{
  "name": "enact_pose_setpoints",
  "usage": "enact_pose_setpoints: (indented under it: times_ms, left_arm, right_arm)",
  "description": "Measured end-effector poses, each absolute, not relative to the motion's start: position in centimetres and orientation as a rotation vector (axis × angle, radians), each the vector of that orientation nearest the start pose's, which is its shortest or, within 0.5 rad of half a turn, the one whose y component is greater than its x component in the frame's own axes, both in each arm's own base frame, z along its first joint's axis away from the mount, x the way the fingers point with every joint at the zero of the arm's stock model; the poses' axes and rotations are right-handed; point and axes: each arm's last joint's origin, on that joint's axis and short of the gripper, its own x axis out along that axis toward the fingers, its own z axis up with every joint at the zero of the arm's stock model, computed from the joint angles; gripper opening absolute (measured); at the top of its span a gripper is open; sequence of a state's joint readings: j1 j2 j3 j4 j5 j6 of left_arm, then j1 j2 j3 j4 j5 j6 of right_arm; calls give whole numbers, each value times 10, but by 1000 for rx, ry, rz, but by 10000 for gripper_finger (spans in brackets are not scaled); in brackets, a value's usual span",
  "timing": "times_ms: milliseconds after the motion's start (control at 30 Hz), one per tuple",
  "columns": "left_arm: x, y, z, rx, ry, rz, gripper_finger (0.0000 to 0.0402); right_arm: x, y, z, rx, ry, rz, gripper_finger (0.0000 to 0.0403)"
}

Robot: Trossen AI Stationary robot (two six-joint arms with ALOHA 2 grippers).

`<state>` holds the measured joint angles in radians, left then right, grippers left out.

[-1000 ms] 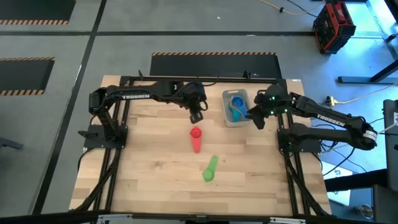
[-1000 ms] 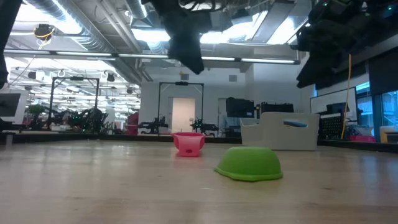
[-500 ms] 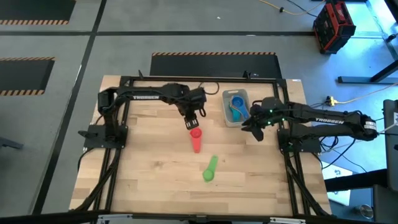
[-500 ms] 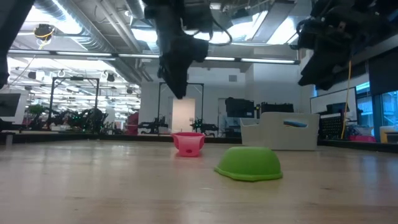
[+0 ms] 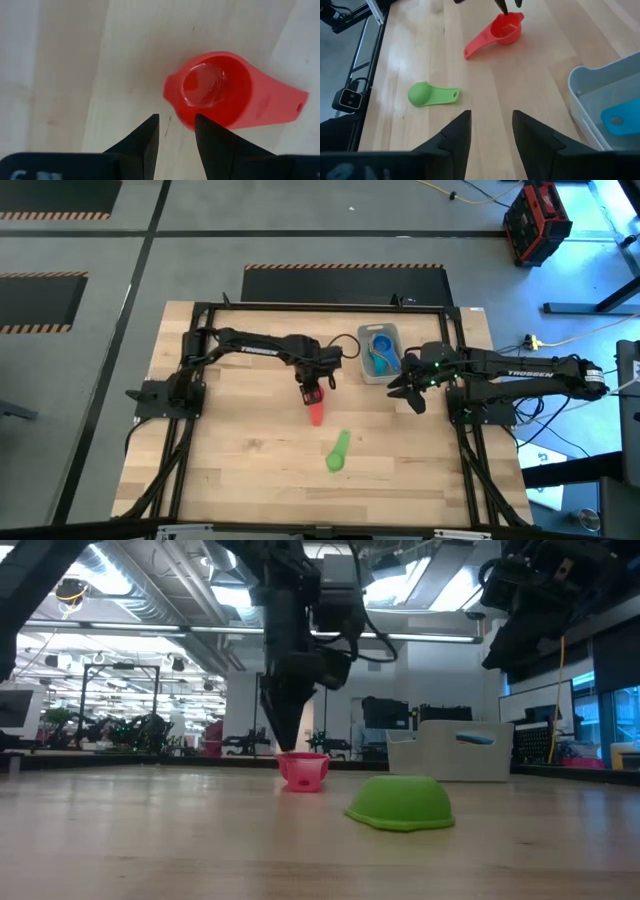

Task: Nest measuring cups in basket
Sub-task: Stack the red measuring cup on top of the blue measuring cup in the grey bin

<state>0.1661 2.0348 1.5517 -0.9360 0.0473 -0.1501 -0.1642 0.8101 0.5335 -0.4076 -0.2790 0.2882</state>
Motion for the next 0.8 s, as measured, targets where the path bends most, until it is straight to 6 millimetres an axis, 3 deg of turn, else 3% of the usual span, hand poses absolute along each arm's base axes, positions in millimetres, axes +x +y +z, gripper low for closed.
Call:
enact_pose_setpoints:
  times_ms: [233,400,800]
  left_arm:
    - [397,63,165,-272,1442,205,119]
    - [399,64,163,-270,1436,204,113]
    - [402,64,163,-290,1403,221,9]
  right_arm:
    - [163,-19,225,423,681,1,149]
    - [163,-20,225,416,682,-20,149]
    - [163,-20,225,438,684,-28,149]
